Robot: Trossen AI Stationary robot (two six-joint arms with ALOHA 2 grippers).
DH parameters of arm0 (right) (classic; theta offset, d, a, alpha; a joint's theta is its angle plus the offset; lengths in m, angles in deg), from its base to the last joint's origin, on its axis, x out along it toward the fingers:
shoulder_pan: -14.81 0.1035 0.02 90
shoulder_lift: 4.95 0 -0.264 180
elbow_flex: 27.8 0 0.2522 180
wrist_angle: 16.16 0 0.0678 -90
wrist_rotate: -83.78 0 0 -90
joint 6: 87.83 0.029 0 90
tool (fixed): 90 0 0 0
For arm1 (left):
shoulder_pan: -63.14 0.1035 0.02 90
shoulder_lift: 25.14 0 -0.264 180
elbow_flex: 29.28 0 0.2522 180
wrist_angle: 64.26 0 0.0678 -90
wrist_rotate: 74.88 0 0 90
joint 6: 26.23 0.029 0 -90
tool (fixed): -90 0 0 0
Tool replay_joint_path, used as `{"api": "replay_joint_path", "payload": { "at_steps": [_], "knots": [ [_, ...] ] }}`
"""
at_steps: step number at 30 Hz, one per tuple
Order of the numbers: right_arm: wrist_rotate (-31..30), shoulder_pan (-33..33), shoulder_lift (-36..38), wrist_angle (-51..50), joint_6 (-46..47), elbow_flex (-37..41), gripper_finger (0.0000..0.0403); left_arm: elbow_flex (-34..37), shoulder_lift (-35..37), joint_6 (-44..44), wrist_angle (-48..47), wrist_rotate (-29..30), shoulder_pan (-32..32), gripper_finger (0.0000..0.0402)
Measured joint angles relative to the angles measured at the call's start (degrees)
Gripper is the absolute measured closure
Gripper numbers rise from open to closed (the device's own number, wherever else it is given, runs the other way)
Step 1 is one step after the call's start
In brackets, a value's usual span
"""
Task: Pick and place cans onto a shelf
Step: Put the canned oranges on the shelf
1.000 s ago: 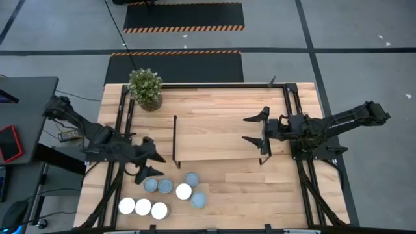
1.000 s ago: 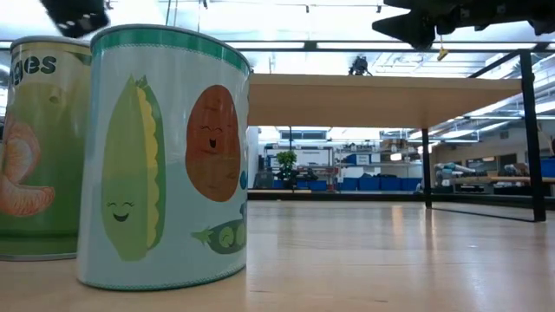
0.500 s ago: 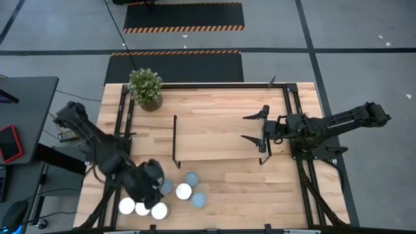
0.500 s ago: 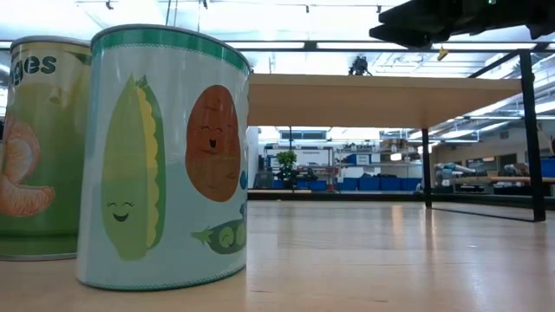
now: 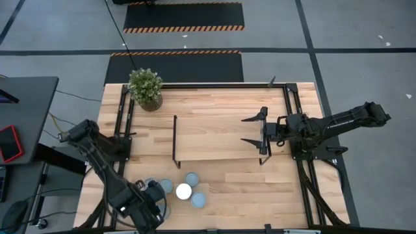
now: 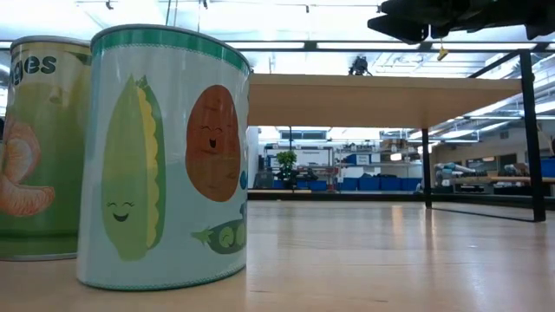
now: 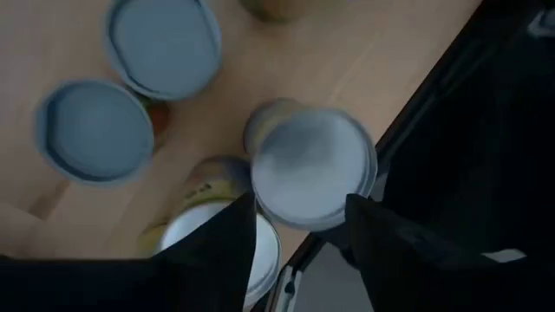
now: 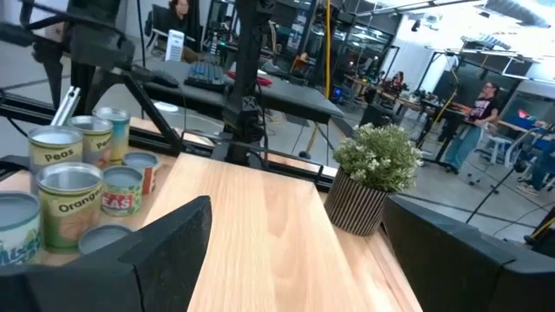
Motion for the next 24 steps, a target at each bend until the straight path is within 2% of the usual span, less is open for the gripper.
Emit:
{"api": "replay_joint_path", "payload": {
  "at_steps": [6, 13, 19, 24],
  "knots": [
    [1.3, 0.0, 0.0, 0.0, 0.0, 0.0, 0.0056, 0.0, -2.1, -0.9, -1.2, -1.6, -0.4, 0.0197],
    [1.3, 0.0, 0.0, 0.1, 0.0, 0.0, 0.0056, 0.0, -2.1, -1.4, -4.4, -0.4, 0.3, 0.0124],
    [1.3, 0.0, 0.0, 0.1, -0.2, 0.0, 0.0056, 0.1, -2.1, -2.0, -2.3, 0.0, 2.8, 0.0052],
    [1.3, 0.0, 0.0, 0.2, -0.2, 0.0, 0.0056, 0.1, -1.6, 0.8, 1.8, -2.9, 4.9, 0.0036]
  ]
}}
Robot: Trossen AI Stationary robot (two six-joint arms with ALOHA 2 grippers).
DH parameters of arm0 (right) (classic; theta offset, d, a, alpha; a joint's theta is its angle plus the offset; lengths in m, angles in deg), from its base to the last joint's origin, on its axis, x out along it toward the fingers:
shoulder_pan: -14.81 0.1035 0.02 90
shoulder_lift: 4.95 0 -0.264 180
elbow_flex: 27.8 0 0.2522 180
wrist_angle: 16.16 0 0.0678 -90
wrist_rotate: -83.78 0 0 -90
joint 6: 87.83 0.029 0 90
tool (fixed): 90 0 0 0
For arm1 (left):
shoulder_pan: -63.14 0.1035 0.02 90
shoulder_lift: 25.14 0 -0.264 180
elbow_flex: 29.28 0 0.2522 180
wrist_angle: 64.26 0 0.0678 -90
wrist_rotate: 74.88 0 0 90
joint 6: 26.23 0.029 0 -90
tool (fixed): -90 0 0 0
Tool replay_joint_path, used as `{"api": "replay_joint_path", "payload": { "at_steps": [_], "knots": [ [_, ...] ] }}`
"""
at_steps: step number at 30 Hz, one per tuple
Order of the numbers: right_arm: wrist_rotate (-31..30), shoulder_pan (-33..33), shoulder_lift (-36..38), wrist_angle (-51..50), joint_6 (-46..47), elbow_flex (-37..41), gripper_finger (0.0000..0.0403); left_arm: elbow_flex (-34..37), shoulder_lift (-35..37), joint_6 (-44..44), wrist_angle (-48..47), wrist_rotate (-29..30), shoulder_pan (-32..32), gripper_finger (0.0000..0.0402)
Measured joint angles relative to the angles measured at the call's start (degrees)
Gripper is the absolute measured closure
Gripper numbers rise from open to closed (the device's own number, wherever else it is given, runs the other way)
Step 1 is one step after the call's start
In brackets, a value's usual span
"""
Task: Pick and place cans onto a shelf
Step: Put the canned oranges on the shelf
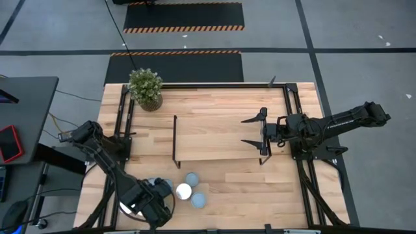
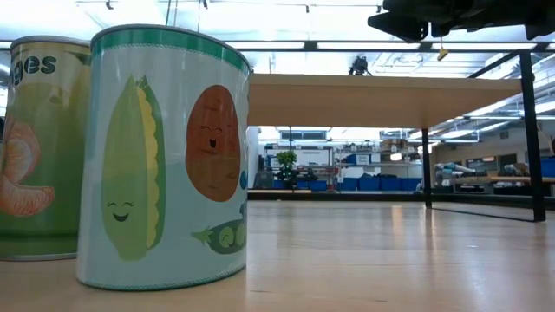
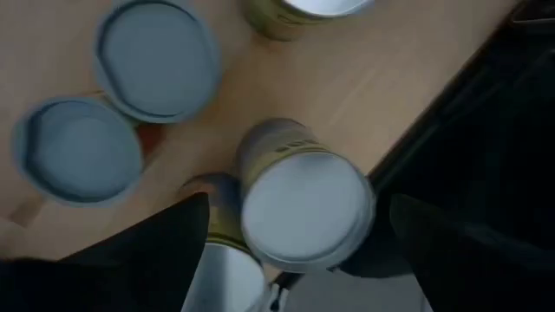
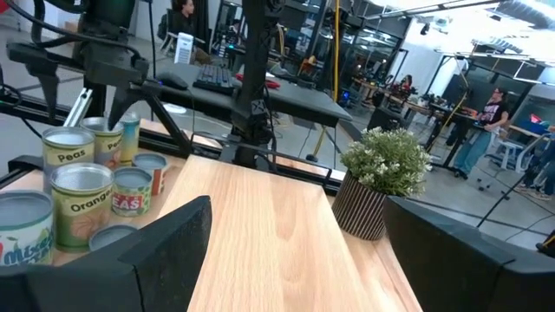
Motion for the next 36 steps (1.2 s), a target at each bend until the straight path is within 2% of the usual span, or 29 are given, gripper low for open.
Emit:
{"api": "replay_joint_path", "payload": {
  "at_steps": [3, 9, 18, 36],
  "knots": [
    [0.0, 0.0, 0.0, 0.0, 0.0, 0.0, 0.0056, 0.0, 0.0, 3.2, -0.5, 1.5, 1.3, 0.004],
    [0.0, 0.0, 0.0, 0.0, 0.0, 0.0, 0.0056, 0.0, -0.4, 8.5, -1.7, 9.4, 5.3, 0.0044],
    [0.0, 0.0, 0.0, -0.2, 0.2, 0.0, 0.0056, 0.0, -4.7, 28.5, -0.8, 7.2, 8.0, 0.0044],
    [0.1, 0.0, 0.0, 0.0, 0.6, 0.0, 0.0056, 0.0, -9.9, 37.2, 6.8, 9.6, 9.4, 0.0044]
  ]
}}
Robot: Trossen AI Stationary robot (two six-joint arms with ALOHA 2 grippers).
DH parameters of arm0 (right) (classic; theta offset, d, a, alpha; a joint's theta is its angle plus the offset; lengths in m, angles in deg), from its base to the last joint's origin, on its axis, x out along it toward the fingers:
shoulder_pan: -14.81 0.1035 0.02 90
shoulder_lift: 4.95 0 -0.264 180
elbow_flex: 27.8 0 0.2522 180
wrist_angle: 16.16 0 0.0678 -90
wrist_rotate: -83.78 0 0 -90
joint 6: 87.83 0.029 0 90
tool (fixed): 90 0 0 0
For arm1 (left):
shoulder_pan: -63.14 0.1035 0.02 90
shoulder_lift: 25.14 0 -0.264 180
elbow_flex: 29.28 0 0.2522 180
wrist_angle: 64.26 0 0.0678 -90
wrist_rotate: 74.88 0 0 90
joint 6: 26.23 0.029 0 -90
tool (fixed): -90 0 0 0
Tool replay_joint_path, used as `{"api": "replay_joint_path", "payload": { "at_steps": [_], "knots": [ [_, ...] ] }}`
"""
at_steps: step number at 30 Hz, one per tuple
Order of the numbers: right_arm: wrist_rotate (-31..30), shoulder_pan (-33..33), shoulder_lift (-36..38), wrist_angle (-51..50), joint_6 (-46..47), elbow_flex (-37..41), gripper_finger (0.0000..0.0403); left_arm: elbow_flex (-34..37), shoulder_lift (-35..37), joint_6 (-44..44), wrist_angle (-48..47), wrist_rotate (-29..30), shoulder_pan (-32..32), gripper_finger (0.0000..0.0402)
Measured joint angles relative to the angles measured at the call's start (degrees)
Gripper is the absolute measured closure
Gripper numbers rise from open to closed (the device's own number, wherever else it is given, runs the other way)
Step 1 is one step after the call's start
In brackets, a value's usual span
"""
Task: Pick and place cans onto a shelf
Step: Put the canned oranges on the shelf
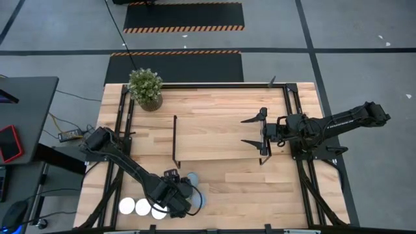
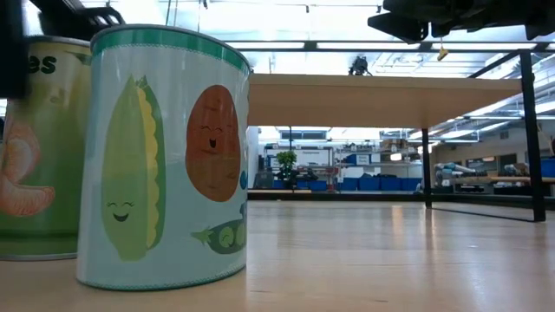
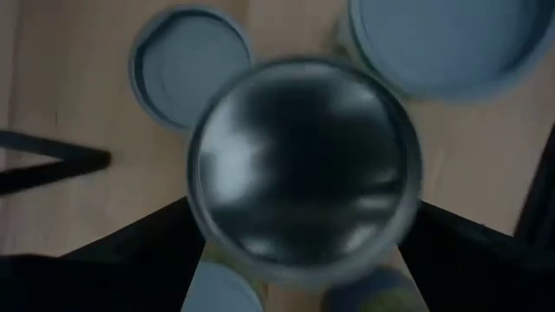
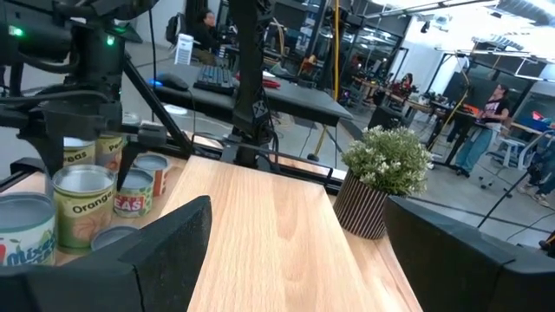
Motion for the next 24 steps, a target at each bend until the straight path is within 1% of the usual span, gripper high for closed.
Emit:
{"api": "replay_joint_path", "payload": {
  "at_steps": [9, 13, 21, 24],
  "knots": [
    [0.0, 0.0, 0.0, 0.9, -1.8, 0.0, 0.0056, 0.0, -1.8, 0.2, 0.7, 1.2, 0.9, 0.0045],
    [0.0, 0.0, 0.0, 0.9, -1.8, 0.0, 0.0056, 0.0, -1.8, -1.4, 0.6, 1.8, 1.6, 0.0047],
    [0.0, 0.0, 0.0, 1.4, -1.0, 0.0, 0.0056, 0.0, -1.7, -2.2, 0.6, 1.1, 3.0, 0.0083],
    [0.0, 0.0, 0.0, 1.5, -0.4, 0.0, 0.0056, 0.0, -1.7, -1.4, 0.7, 0.8, 3.4, 0.0086]
  ]
}}
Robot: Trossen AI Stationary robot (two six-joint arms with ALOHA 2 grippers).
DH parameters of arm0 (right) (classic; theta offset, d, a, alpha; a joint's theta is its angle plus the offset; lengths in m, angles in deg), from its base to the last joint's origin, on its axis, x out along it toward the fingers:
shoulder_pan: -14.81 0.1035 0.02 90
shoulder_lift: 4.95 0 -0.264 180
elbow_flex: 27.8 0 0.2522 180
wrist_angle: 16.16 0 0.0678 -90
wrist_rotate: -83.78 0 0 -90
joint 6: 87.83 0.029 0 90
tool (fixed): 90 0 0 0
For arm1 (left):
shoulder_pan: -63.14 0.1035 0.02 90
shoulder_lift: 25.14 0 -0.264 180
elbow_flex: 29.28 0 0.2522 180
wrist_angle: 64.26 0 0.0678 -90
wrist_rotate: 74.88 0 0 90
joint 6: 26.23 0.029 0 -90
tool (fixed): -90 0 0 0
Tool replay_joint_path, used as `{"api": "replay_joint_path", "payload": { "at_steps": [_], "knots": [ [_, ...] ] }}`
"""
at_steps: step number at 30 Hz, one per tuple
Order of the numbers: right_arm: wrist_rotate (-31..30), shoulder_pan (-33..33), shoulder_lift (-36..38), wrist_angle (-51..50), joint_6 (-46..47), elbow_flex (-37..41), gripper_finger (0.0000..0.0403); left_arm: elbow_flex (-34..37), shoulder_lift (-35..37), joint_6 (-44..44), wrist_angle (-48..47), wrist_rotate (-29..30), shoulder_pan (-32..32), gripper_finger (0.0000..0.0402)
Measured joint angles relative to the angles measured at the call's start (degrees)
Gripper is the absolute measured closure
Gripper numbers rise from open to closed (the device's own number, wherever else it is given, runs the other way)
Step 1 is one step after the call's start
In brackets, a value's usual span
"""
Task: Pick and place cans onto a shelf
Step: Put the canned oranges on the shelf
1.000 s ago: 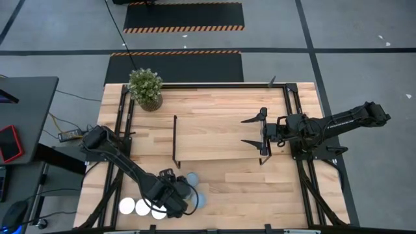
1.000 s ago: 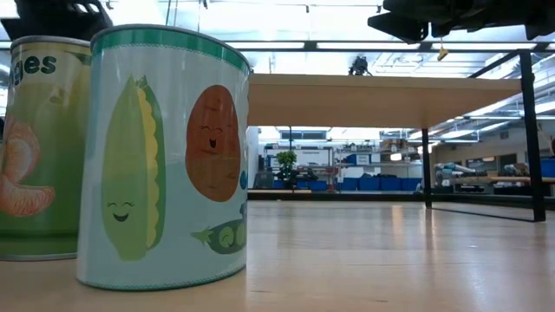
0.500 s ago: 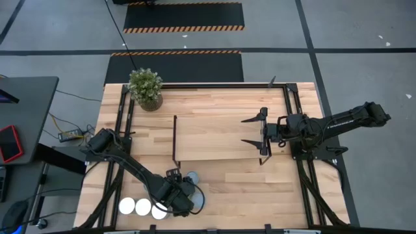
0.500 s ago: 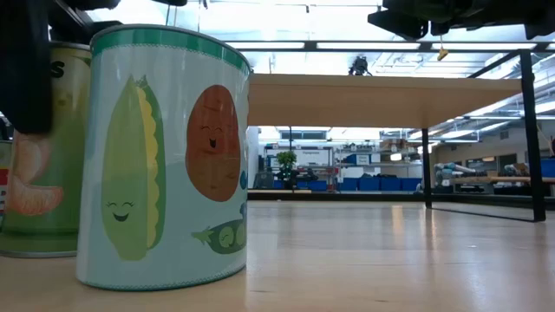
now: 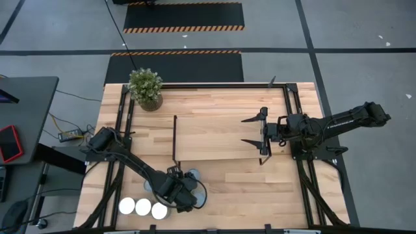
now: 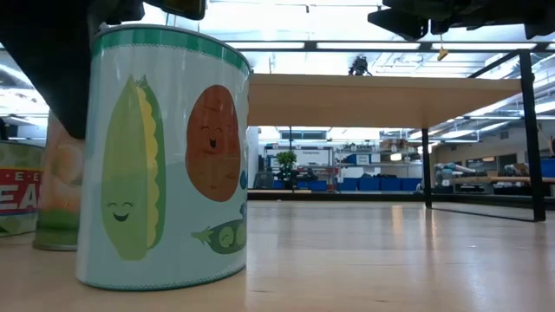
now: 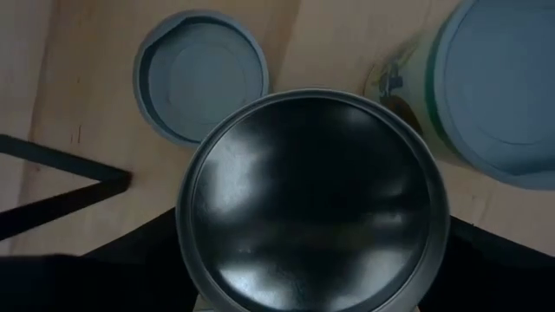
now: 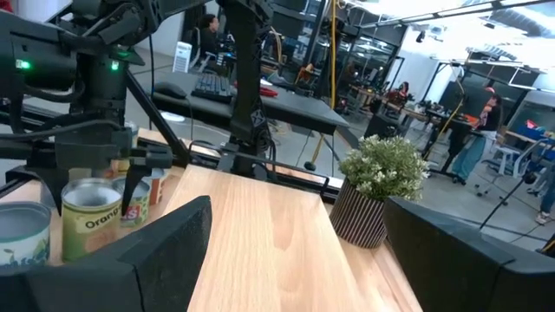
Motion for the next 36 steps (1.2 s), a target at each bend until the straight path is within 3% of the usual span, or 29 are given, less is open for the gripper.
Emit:
{"api": "replay_joint_path", "payload": {
  "at_steps": [20, 26, 36],
  "knots": [
    [-0.2, 0.0, 0.0, -0.2, 0.9, 0.0, 0.0056, -0.4, 8.8, 1.1, -2.1, -1.6, 3.7, 0.0087],
    [-0.3, 0.0, 0.0, -0.7, 1.0, 0.0, 0.0056, -9.3, 9.8, 6.8, -3.8, -1.6, 5.5, 0.0087],
    [-0.3, 0.0, 0.0, -1.0, 1.2, 0.0, 0.0056, -26.3, 9.9, 10.3, -24.4, 9.7, 11.7, 0.0087]
  ]
}}
